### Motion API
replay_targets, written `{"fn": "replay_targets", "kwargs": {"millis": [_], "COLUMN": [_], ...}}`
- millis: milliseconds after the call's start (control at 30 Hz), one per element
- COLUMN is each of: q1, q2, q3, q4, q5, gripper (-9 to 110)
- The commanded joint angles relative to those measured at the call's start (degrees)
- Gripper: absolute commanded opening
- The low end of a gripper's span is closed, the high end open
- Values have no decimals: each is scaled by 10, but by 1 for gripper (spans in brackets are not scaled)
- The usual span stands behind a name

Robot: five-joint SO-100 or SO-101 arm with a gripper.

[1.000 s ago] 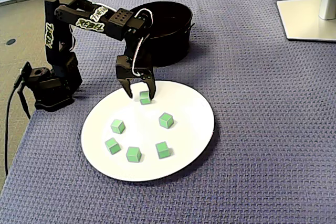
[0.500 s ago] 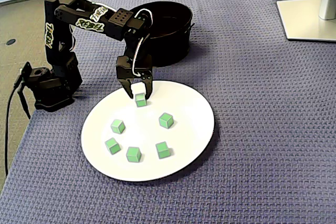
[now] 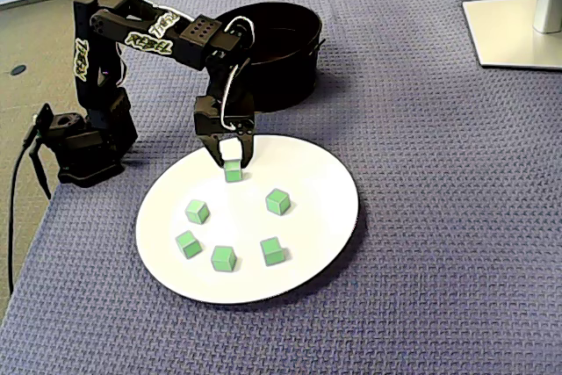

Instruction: Pick up the items on the white plate and put them in the black container.

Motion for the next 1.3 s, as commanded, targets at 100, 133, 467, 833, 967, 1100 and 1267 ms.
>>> {"fn": "replay_targets", "kwargs": {"millis": [100,133,467,833,967,1100,1267], "q1": [33,40,68,-342,-420,-490,-511], "q2": [97,115,392,499,472,425,370], "q3": [-78,-82,-226,-236,-64,106,188], "q4": [74,72,44,-78,-163,-247,-319], "q5": [-38,-46,-155,-156,-88,-38,31], "gripper": [0,0,0,0,0,0,0]}}
